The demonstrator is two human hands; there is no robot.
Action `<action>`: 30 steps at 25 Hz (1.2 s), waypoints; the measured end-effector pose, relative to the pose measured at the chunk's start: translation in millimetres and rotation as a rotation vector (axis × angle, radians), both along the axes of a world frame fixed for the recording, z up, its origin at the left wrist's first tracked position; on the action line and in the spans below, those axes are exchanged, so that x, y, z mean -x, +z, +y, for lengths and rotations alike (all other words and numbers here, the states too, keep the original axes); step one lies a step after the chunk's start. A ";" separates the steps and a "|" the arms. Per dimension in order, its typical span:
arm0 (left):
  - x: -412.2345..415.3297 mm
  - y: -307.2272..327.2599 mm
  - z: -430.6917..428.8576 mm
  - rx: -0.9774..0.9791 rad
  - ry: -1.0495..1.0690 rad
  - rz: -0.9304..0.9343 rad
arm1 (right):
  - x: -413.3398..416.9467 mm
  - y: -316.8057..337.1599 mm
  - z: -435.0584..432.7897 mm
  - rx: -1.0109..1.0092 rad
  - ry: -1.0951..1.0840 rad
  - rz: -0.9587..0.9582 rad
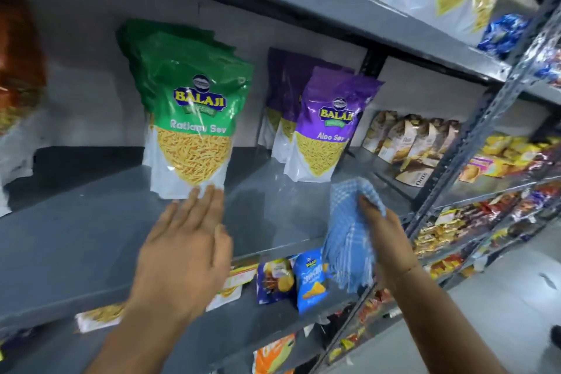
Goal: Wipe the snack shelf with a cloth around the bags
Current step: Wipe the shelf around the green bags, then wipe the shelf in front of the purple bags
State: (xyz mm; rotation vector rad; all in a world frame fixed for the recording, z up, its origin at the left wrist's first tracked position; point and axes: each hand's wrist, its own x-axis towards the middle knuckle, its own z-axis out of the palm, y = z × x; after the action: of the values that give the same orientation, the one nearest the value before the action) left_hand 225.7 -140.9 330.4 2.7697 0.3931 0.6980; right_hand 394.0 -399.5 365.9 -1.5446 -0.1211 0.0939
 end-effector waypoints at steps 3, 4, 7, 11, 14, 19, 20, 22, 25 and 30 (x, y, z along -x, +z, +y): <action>-60.7 1.4 -52.8 -0.039 -0.086 0.010 | -69.1 9.4 -45.2 -0.199 -0.004 0.207; -83.0 1.3 -68.4 -0.037 -0.081 0.024 | -91.9 13.0 -56.1 -0.207 0.040 0.200; -132.0 -5.9 -98.2 -0.013 -0.011 0.093 | -158.7 28.1 -69.2 -0.155 0.045 0.058; -157.4 -25.8 -101.9 -0.017 0.123 0.184 | -252.8 45.3 -53.6 0.014 -0.034 -0.226; -163.6 -32.1 -106.0 -0.024 0.142 0.241 | -326.0 36.7 -34.2 0.302 -0.101 -0.449; -168.6 -34.2 -107.7 0.004 0.177 0.244 | -423.0 6.5 22.5 0.772 0.137 -0.592; -168.6 -34.8 -106.2 0.003 0.187 0.241 | -434.1 -0.4 34.9 0.889 0.217 -0.582; -169.5 -35.1 -104.9 -0.015 0.196 0.240 | -447.7 -15.4 52.7 1.052 0.330 -0.538; -172.6 -35.5 -101.5 -0.036 0.206 0.237 | -438.3 -19.6 60.4 1.054 0.405 -0.486; -169.2 -35.8 -104.2 -0.034 0.217 0.249 | -407.4 -11.8 52.2 0.925 0.527 -0.455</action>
State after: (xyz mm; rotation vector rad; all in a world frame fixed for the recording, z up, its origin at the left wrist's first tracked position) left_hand 394.9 -245.2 294.6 2.8822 0.7478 0.4058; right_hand 801.4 -347.3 354.1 -2.4010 -0.9539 0.2352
